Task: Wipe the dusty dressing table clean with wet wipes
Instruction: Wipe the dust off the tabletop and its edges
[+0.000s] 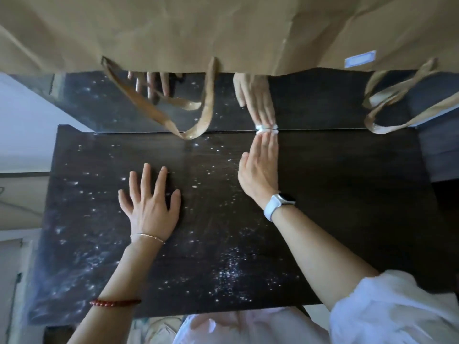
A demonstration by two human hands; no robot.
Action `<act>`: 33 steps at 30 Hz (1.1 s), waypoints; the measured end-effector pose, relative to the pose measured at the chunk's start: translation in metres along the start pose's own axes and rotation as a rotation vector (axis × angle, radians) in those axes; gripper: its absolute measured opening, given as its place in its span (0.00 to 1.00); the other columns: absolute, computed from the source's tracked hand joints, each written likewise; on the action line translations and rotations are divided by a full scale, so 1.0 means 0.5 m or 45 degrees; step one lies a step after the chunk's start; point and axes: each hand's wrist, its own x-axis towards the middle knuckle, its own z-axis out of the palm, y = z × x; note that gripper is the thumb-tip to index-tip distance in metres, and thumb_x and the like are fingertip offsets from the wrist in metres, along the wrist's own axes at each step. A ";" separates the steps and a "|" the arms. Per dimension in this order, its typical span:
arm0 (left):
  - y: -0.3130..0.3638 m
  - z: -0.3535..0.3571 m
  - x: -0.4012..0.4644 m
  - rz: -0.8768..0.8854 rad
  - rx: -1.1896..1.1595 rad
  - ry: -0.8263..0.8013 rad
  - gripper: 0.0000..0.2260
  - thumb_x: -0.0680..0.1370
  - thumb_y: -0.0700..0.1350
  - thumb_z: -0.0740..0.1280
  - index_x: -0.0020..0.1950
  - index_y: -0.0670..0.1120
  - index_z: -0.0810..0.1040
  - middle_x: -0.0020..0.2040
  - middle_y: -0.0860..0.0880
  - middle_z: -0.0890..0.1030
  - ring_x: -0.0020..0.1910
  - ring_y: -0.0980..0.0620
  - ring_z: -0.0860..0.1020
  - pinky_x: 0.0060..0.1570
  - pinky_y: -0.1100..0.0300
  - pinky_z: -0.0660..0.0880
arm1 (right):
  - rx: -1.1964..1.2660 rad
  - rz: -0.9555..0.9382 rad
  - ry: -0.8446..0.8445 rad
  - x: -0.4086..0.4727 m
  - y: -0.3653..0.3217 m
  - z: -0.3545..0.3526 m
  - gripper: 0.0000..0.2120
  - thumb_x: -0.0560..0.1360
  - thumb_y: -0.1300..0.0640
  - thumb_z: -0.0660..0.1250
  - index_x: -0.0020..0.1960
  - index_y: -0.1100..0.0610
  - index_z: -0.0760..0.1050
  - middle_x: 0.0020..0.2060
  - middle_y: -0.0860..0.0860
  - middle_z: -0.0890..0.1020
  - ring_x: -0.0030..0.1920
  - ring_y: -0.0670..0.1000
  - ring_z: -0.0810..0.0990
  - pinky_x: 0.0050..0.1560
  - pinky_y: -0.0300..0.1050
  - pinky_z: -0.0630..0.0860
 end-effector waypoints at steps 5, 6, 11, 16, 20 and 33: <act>-0.114 -0.027 0.001 -0.116 -0.073 0.026 0.23 0.78 0.51 0.57 0.73 0.53 0.57 0.76 0.49 0.51 0.75 0.46 0.44 0.70 0.40 0.42 | 0.054 -0.196 -0.113 -0.014 -0.195 0.063 0.30 0.74 0.55 0.44 0.67 0.75 0.58 0.67 0.73 0.62 0.70 0.68 0.58 0.73 0.60 0.53; -0.133 -0.030 -0.001 -0.104 -0.062 0.027 0.23 0.78 0.51 0.57 0.73 0.54 0.57 0.76 0.49 0.51 0.75 0.47 0.45 0.70 0.42 0.42 | 0.055 -0.239 -0.146 -0.018 -0.232 0.072 0.30 0.74 0.55 0.44 0.68 0.74 0.57 0.68 0.72 0.60 0.71 0.67 0.56 0.73 0.58 0.51; -0.160 -0.034 -0.001 -0.043 -0.018 0.017 0.22 0.79 0.53 0.56 0.73 0.56 0.57 0.76 0.51 0.52 0.75 0.49 0.46 0.70 0.46 0.43 | 0.022 -0.445 -0.232 -0.013 -0.320 0.096 0.27 0.78 0.58 0.50 0.73 0.69 0.47 0.73 0.65 0.50 0.74 0.61 0.44 0.74 0.51 0.40; -0.135 -0.029 0.000 -0.148 -0.078 0.030 0.22 0.78 0.51 0.55 0.72 0.56 0.57 0.76 0.52 0.51 0.75 0.50 0.45 0.71 0.44 0.41 | 0.058 -0.335 -0.236 -0.038 -0.227 0.064 0.27 0.78 0.59 0.50 0.73 0.66 0.48 0.74 0.62 0.52 0.75 0.60 0.47 0.73 0.50 0.43; -0.122 -0.024 -0.001 -0.196 -0.117 0.063 0.21 0.78 0.49 0.56 0.72 0.55 0.59 0.76 0.52 0.52 0.75 0.49 0.45 0.71 0.43 0.40 | -0.049 -0.041 -0.063 -0.064 -0.029 0.014 0.28 0.75 0.56 0.44 0.70 0.71 0.57 0.69 0.69 0.61 0.71 0.67 0.58 0.69 0.60 0.58; -0.119 -0.021 0.000 -0.224 -0.030 0.025 0.21 0.79 0.51 0.52 0.72 0.57 0.55 0.77 0.53 0.48 0.75 0.51 0.42 0.72 0.45 0.39 | 0.062 -0.517 -0.315 -0.121 -0.222 0.066 0.27 0.80 0.53 0.46 0.74 0.65 0.47 0.75 0.60 0.48 0.75 0.57 0.42 0.73 0.50 0.39</act>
